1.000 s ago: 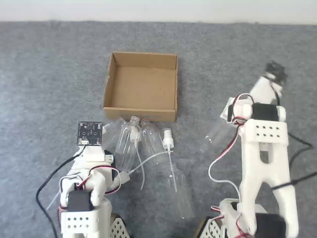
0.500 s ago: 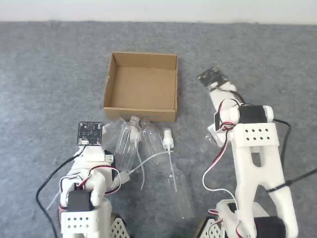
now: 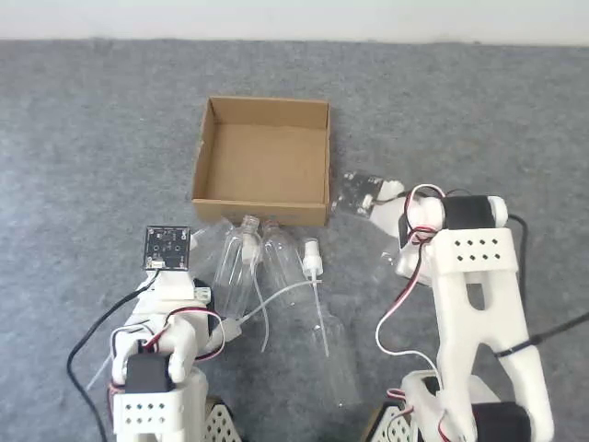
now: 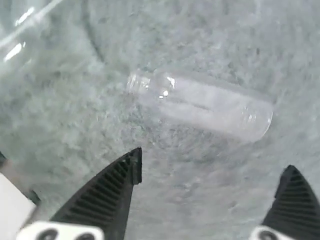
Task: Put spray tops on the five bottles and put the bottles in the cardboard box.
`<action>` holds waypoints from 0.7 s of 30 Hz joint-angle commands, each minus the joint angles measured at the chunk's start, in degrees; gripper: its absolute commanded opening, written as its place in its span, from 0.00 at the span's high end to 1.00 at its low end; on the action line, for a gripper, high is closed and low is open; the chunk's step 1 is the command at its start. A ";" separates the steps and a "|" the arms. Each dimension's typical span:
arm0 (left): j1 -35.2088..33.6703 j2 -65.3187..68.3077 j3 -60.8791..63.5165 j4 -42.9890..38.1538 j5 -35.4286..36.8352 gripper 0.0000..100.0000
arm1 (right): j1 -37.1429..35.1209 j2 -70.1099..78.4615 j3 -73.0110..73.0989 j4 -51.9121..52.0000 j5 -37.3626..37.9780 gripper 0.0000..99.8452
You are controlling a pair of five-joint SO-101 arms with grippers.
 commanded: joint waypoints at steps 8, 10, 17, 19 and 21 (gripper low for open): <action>-0.18 -1.05 -0.57 0.18 -0.18 0.96 | -0.66 8.75 -0.70 -1.98 12.13 0.61; -0.18 -1.05 -0.57 0.18 -0.18 0.96 | -0.57 10.51 -0.70 -4.44 12.48 0.61; -0.18 -1.05 -0.57 0.18 -0.18 0.96 | -1.63 16.22 -0.70 -11.30 14.15 0.61; -0.18 -1.05 -0.57 0.18 -0.18 0.96 | -1.63 18.68 -0.70 -13.05 15.03 0.61; -0.18 -1.05 -0.57 0.18 -0.18 0.96 | -1.63 21.41 -0.70 -14.46 15.65 0.61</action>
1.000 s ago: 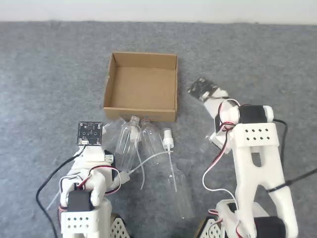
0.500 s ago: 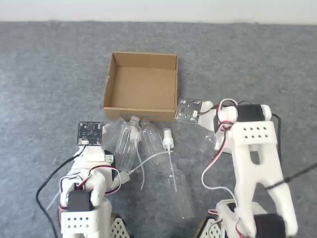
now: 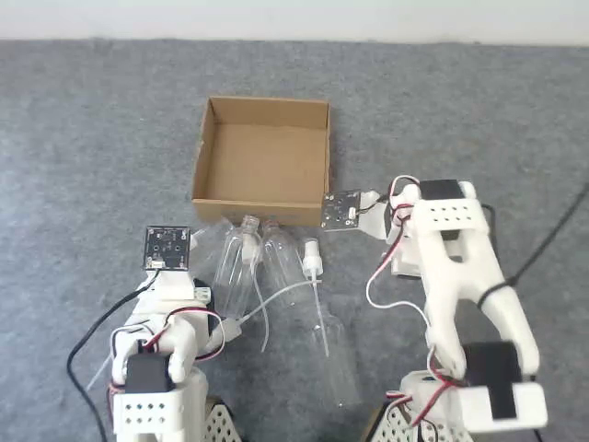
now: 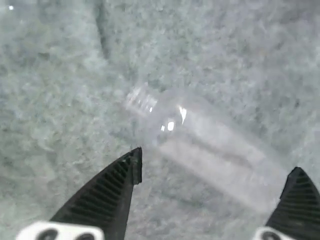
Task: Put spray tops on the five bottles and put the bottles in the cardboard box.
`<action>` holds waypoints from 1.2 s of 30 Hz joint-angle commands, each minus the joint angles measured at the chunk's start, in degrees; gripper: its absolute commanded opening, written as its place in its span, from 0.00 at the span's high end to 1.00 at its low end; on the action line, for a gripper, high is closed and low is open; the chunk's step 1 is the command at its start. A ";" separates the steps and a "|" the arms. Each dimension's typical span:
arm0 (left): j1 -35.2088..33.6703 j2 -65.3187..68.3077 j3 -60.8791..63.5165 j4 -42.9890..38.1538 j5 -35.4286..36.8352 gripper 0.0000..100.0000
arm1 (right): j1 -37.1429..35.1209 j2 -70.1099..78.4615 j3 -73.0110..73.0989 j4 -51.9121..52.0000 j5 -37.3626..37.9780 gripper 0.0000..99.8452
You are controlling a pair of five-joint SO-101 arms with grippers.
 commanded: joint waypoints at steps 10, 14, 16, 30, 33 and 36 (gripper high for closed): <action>-0.18 -1.05 -0.57 0.18 -0.18 0.96 | -0.57 10.33 -0.70 -7.87 1.76 0.67; -0.18 -1.05 -0.57 0.18 -0.18 0.96 | -0.22 10.59 -0.70 -8.57 1.49 0.82; -0.18 -1.05 -0.57 0.18 -0.18 0.96 | -0.22 10.33 -0.70 -8.13 1.41 0.87; -0.18 -1.05 -0.57 0.18 -0.18 0.96 | -0.48 10.24 -3.96 -8.31 -22.15 0.91; -0.18 -1.05 -0.57 0.18 -0.18 0.96 | -0.48 10.24 -5.01 -8.04 -29.54 0.91; -0.18 -1.05 -0.57 0.18 -0.18 0.96 | -0.66 10.42 -5.01 -8.22 -35.34 0.91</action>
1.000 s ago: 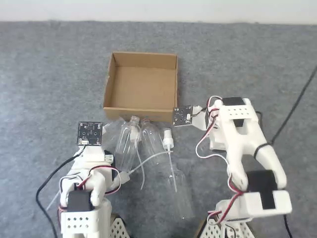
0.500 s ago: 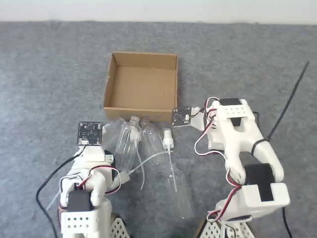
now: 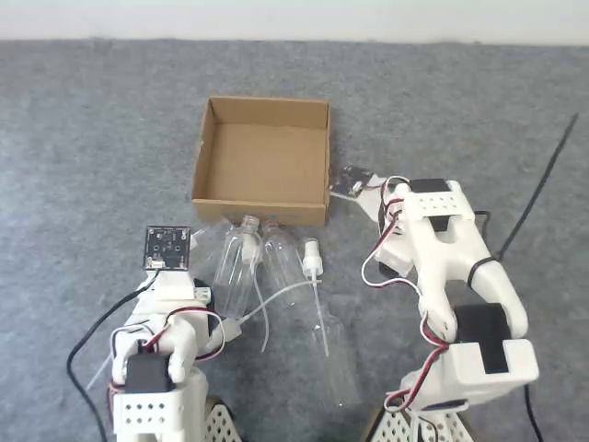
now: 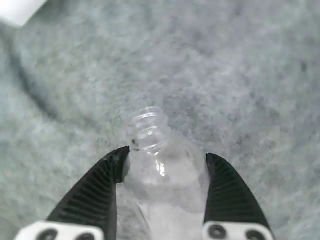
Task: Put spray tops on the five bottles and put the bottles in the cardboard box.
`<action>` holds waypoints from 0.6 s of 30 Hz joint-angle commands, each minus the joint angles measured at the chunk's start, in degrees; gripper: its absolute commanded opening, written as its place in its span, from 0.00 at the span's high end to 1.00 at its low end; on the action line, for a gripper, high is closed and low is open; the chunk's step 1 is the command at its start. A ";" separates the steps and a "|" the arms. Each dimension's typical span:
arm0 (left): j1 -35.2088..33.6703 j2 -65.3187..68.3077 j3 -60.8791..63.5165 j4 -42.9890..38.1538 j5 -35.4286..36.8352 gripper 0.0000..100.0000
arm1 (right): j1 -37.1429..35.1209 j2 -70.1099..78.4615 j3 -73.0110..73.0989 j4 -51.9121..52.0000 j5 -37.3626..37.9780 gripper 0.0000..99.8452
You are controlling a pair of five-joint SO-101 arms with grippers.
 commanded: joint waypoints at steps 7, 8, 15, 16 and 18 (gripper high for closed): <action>-0.18 -1.05 -0.57 0.18 -0.18 0.96 | -0.57 -1.19 -3.34 -0.48 -14.68 0.90; -0.18 -1.05 -0.57 0.18 -0.18 0.96 | -0.57 -1.19 -3.34 -0.57 -15.12 0.90; -0.18 -1.05 -0.57 0.18 -0.18 0.96 | -0.66 -1.10 -3.08 -0.13 -14.95 0.75; -0.18 -1.05 -0.57 0.18 -0.18 0.96 | -0.66 -1.10 -3.08 -0.13 -14.86 0.72; -0.18 -1.05 -0.57 0.18 -0.18 0.96 | -0.66 -1.19 -3.08 -0.04 -14.59 0.67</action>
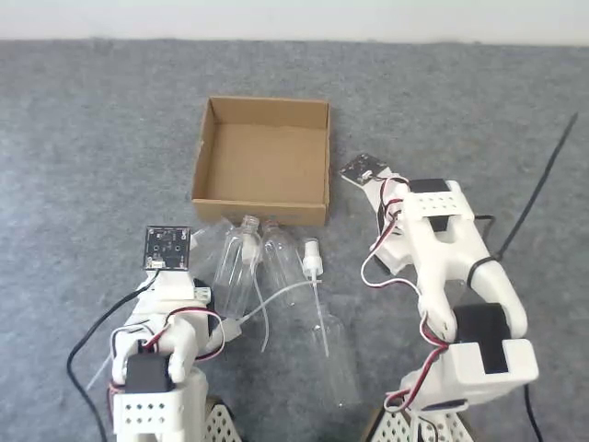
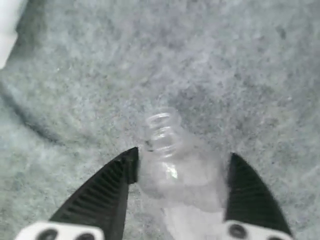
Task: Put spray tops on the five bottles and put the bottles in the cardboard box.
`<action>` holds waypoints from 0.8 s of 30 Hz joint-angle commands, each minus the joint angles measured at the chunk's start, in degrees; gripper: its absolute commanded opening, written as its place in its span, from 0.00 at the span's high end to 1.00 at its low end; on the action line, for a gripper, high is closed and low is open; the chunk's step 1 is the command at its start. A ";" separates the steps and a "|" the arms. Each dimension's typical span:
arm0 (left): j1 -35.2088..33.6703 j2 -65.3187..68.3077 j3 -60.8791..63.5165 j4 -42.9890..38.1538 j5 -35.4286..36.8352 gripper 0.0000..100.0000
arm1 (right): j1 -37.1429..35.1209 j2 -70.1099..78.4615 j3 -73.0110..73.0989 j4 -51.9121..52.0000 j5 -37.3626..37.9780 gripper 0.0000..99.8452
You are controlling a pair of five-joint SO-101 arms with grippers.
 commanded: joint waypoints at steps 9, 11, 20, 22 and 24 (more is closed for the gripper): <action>-0.18 -1.05 -0.57 0.18 -0.18 0.96 | -3.38 -1.10 -3.08 4.00 12.57 0.70; -0.18 -1.05 -0.57 0.18 -0.18 0.96 | -3.12 -1.10 -3.08 4.00 14.24 0.71; -0.18 -1.05 -0.57 0.18 -0.18 0.96 | -2.95 -1.01 -3.08 3.82 18.11 0.71; -0.18 -1.05 -0.57 0.18 -0.18 0.96 | -2.95 -1.01 -3.08 3.82 18.11 0.71; -0.18 -1.05 -0.57 0.18 -0.18 0.96 | -2.42 -1.01 -3.08 3.74 18.11 0.71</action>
